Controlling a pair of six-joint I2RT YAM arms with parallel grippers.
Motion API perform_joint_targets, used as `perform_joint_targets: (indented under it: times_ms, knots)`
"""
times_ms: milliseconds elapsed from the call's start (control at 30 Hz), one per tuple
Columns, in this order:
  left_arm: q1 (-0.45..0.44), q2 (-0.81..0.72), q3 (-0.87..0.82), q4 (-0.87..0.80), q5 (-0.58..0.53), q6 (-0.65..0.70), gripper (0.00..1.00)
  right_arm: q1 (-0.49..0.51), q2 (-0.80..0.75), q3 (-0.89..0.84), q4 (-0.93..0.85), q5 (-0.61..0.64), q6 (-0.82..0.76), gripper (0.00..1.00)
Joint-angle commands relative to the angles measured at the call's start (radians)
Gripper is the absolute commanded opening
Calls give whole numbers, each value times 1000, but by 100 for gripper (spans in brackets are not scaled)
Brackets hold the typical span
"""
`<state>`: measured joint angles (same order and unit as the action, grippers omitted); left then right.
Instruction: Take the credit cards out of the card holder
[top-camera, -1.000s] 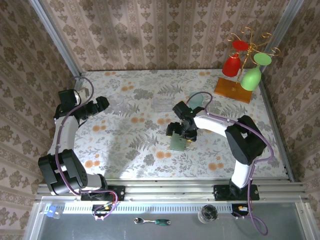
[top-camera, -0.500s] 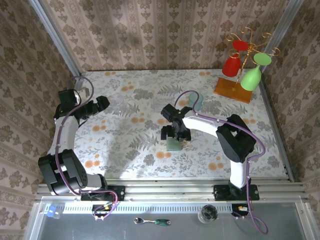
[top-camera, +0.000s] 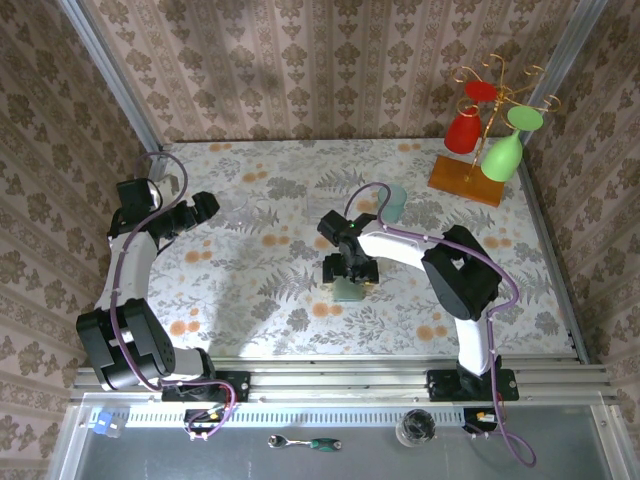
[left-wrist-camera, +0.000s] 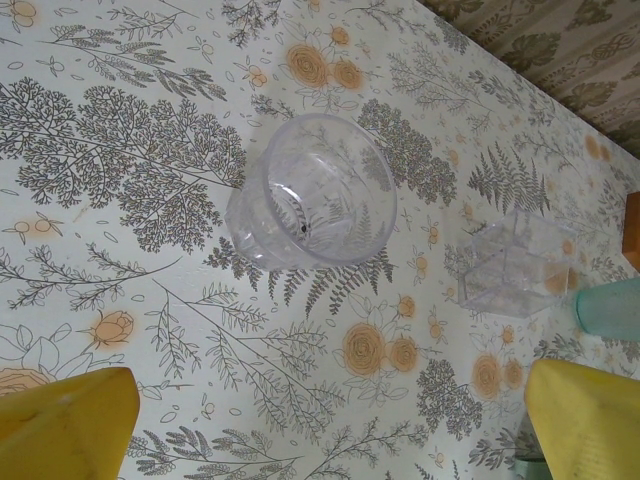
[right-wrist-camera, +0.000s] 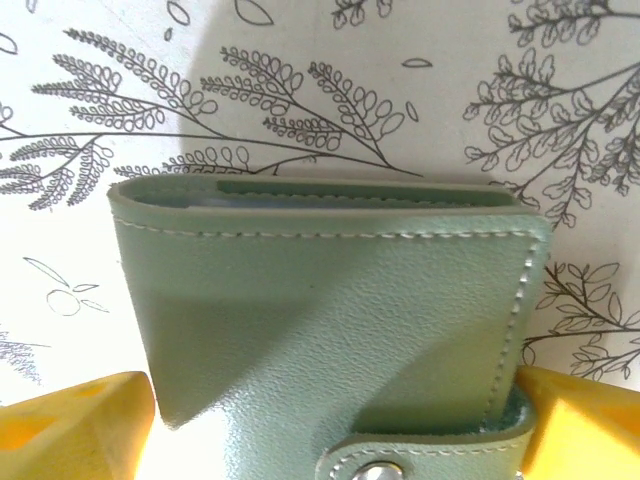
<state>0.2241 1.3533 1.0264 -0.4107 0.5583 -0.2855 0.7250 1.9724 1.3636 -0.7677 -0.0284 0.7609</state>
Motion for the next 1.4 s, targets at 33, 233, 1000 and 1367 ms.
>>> perform_joint_targets:
  times_ms: [33,233,1000,1367]
  knots:
    - [8,-2,7,19,22,-11,100,8,24,34,-27,30,0,84]
    - [10,-5,7,17,20,-10,100,9,29,57,-23,31,-6,76]
    - [-302,-44,-139,105,-146,-236,100,-4,260,423,-71,-3,-128,73]
    - [-445,27,-241,259,-156,-362,95,-6,270,432,-35,-56,-121,81]
